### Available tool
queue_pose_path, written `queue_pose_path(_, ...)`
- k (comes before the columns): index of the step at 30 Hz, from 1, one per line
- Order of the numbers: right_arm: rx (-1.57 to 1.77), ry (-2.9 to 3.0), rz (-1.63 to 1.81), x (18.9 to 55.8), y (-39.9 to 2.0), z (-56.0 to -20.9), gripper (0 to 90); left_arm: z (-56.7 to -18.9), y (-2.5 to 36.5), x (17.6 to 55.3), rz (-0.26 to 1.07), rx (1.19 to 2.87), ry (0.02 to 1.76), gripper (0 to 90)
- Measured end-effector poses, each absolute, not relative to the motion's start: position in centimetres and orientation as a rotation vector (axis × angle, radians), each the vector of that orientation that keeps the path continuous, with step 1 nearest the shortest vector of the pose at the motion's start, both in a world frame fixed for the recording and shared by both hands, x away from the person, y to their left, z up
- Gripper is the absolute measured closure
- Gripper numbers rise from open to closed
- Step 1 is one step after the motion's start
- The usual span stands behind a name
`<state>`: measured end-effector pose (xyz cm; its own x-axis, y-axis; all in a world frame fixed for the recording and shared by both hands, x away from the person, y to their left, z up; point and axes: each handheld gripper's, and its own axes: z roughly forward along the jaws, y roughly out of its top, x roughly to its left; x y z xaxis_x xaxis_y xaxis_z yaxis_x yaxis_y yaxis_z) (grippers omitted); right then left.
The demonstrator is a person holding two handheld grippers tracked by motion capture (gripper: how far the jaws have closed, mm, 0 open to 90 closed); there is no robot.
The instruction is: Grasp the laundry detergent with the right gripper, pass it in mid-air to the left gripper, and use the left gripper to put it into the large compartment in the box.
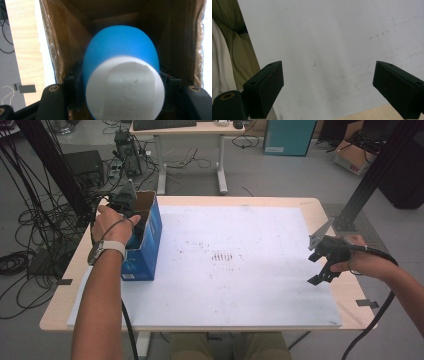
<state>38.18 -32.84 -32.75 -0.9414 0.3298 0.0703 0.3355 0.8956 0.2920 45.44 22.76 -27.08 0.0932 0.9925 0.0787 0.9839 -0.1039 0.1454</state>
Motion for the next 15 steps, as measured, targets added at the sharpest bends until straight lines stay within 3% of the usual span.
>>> queue_pose_path(9, -0.542, -3.029, -0.488, 38.27, -32.70, -32.96, 9.8, -27.04, 22.94, 45.70, 0.215, 2.264, 2.063, 34.9)
queue_pose_path(15, -0.545, -3.024, -0.479, 38.12, -32.73, -33.24, 9.7, -27.33, 22.94, 45.96, 0.202, 2.283, 2.029, 27.9)
